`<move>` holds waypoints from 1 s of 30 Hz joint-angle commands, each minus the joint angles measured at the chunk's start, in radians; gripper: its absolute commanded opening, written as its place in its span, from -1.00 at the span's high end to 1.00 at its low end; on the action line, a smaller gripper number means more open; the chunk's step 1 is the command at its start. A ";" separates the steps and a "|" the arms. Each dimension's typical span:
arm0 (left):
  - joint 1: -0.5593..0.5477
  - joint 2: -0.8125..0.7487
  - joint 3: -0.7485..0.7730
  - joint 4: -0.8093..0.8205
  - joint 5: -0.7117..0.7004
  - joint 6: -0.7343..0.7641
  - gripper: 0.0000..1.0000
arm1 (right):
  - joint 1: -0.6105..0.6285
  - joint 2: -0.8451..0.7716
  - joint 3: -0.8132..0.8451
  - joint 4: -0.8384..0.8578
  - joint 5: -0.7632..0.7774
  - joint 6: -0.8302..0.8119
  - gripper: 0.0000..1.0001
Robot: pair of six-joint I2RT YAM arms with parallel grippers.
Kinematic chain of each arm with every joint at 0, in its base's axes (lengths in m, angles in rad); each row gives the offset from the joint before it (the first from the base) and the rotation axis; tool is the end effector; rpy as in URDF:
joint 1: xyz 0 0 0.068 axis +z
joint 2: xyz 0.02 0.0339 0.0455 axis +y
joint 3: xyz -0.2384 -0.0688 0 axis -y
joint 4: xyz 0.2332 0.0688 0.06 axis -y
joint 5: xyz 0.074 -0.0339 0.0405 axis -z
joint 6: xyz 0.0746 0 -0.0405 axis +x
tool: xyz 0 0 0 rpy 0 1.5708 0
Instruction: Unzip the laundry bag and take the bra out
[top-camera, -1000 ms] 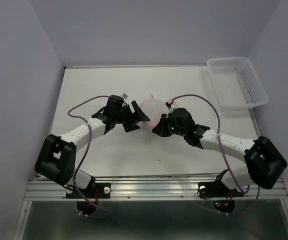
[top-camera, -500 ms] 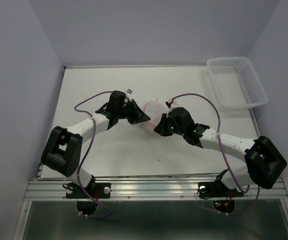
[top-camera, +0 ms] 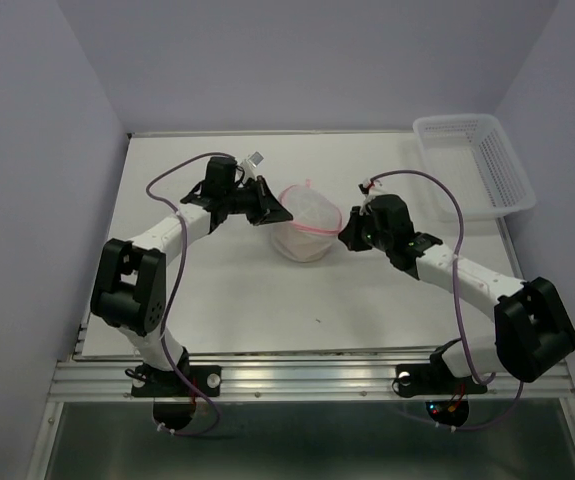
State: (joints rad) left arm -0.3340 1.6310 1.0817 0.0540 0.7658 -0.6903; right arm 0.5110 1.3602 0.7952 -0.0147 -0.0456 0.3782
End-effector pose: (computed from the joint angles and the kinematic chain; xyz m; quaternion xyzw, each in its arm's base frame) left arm 0.3392 -0.1724 0.2202 0.0472 0.8180 -0.5125 0.2569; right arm 0.2805 0.1612 0.1911 -0.0692 0.8768 0.2226 0.4205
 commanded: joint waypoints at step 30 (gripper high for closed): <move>-0.101 -0.117 -0.134 0.032 -0.118 -0.077 -0.89 | 0.216 -0.033 -0.031 0.177 -0.089 0.094 0.99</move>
State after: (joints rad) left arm -0.4072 1.4979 0.9253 0.0055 0.6678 -0.7280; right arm 0.7155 1.3472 0.7685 0.0898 -0.1455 0.4664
